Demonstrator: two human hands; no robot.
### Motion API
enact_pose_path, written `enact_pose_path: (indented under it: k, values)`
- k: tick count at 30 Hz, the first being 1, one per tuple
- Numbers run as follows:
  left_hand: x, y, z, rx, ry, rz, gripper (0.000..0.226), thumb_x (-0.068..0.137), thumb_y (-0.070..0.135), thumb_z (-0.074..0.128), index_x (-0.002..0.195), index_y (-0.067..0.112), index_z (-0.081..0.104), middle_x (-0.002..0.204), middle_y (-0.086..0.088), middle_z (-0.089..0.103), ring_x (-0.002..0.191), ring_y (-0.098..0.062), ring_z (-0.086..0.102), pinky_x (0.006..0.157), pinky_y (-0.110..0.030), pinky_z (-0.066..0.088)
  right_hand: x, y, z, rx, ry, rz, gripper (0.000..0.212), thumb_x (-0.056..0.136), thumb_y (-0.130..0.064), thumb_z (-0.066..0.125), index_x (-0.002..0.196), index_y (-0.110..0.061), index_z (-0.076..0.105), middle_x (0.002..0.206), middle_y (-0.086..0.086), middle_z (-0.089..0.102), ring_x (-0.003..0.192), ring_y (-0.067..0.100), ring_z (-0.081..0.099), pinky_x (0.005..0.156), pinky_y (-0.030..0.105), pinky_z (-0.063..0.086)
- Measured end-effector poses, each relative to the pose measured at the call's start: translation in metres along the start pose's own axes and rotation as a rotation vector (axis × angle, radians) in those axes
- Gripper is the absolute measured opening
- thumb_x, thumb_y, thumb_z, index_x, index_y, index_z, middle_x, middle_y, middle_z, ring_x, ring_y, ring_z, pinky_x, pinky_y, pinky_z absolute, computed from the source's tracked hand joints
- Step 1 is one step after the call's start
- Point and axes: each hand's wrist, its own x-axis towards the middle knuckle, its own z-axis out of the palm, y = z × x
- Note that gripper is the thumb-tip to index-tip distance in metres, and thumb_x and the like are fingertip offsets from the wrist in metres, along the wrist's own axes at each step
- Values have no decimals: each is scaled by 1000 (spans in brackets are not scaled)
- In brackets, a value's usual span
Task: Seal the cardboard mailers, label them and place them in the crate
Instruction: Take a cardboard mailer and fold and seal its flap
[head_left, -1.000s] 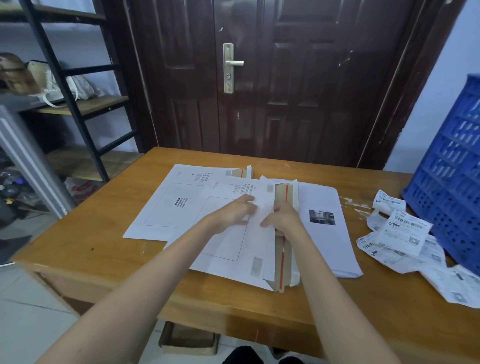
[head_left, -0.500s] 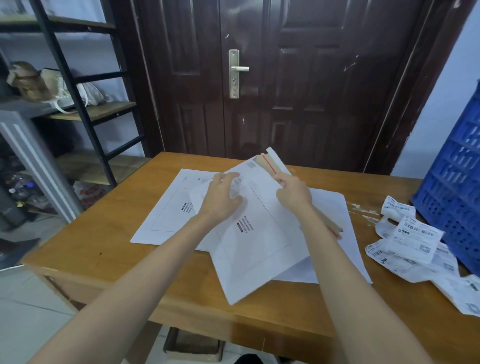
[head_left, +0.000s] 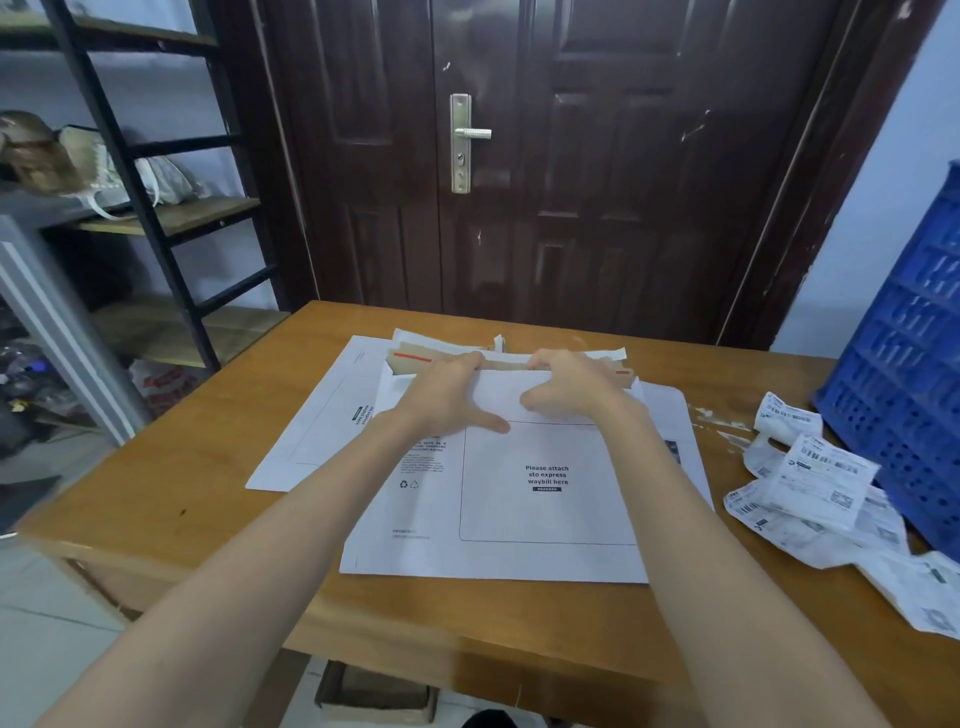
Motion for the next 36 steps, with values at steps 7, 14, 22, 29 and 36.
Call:
enact_pose_path:
  k: [7,14,22,29,36]
  values:
    - [-1,-7,-3,6,-47,-27,65,58,52,85,100,16,50,95,3,61,88,-21,54,70,-36,45,0,30,-8,-71,-2,133,19,71,-34,64,84,-24,54,95,-4,58,108,23,48,102,40,26]
    - [5,-17,5,17,-189,-99,65,59,54,84,101,19,49,97,4,57,92,-20,53,66,-30,39,5,50,2,-35,-89,196,42,63,-56,75,89,-28,58,103,-3,48,121,24,34,103,39,26]
    - [13,-35,18,39,-280,-124,51,63,68,74,90,30,51,102,10,60,97,-16,53,71,-30,33,19,68,21,-43,-221,272,72,49,-73,73,103,-31,50,133,2,47,132,28,31,110,50,18]
    - [23,-53,14,-239,-321,-246,32,74,44,78,82,26,53,93,6,54,87,-18,55,47,-21,41,25,75,13,210,-321,305,68,50,-54,85,104,-23,58,114,-2,59,103,20,57,95,43,48]
    - [27,-60,15,-218,-309,-235,40,72,51,77,76,24,47,86,8,56,83,-15,53,65,-26,43,32,82,15,336,-270,278,50,60,-38,87,98,-20,61,103,-2,60,97,18,58,80,31,49]
